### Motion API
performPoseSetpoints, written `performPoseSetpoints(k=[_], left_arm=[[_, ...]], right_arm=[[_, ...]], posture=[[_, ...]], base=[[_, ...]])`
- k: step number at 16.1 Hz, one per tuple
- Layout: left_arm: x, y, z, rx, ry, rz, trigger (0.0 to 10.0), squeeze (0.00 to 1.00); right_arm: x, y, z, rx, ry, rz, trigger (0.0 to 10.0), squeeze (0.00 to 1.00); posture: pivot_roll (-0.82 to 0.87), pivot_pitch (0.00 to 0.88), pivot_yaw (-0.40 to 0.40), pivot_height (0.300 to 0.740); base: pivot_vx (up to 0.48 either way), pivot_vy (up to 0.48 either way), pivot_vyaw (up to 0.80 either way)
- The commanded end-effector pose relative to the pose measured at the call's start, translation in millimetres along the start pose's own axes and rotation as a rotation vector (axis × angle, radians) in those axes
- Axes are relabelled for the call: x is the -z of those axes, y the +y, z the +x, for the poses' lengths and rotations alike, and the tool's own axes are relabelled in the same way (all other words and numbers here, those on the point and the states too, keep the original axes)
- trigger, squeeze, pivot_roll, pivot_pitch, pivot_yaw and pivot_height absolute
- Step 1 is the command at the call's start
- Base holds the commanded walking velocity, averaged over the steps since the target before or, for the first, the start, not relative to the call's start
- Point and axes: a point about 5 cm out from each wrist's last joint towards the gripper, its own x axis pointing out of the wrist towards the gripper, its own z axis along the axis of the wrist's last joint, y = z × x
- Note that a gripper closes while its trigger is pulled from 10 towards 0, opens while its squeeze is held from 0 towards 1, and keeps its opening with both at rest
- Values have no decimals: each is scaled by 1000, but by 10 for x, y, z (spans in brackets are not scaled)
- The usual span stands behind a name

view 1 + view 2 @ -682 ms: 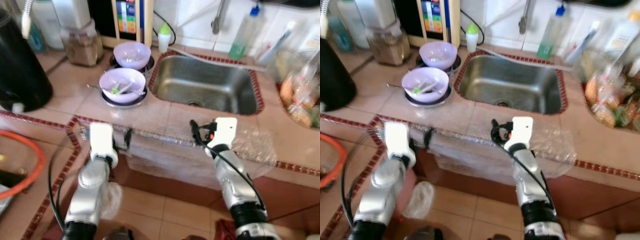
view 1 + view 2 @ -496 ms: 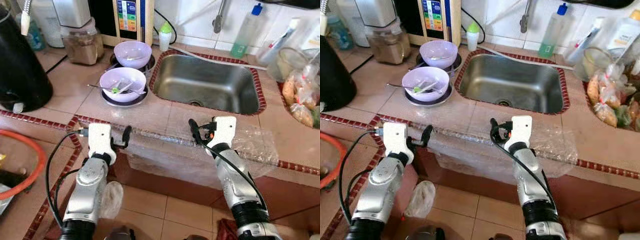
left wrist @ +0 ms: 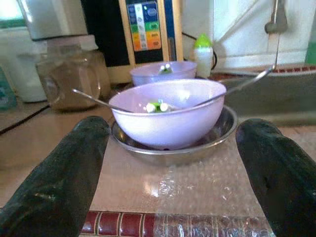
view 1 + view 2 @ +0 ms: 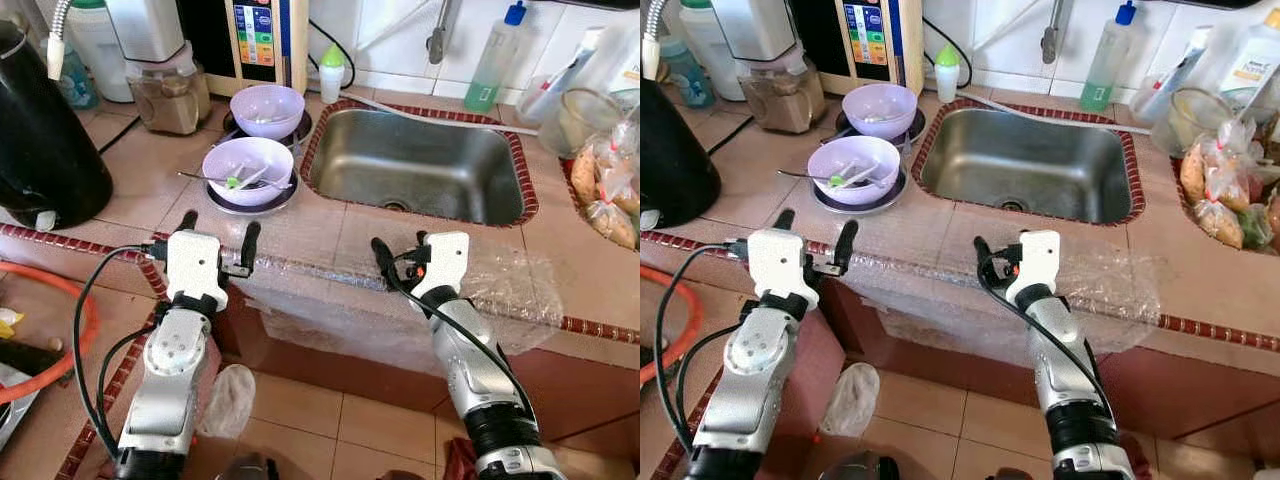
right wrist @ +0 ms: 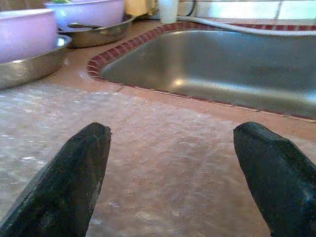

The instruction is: Kitchen organization

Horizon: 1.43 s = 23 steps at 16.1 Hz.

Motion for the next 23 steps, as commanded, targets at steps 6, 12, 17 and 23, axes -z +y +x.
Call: performPoseSetpoints(k=[6, 12, 17, 23], left_arm=[[-58, 113, -34, -75, -9, -27, 10000, 0], [-253, 25, 21, -20, -69, -35, 10000, 0], [-329, -11, -30, 23, -89, -27, 10000, 0], [-429, -53, 3, 56, -114, -26, 10000, 0]], right_arm=[[93, -52, -148, 82, 12, 0, 10000, 0], [-244, -67, -34, 84, -131, -65, 10000, 0], [-240, -128, -169, 149, -145, -74, 10000, 0], [-307, -133, -148, 151, -166, -87, 10000, 0]], posture=[[46, 0, -12, 740], [44, 0, -1, 740], [36, 0, 6, 740], [36, 0, 13, 740]], base=[[0, 0, 0], [0, 0, 221], [0, 0, 0], [188, 0, 0]])
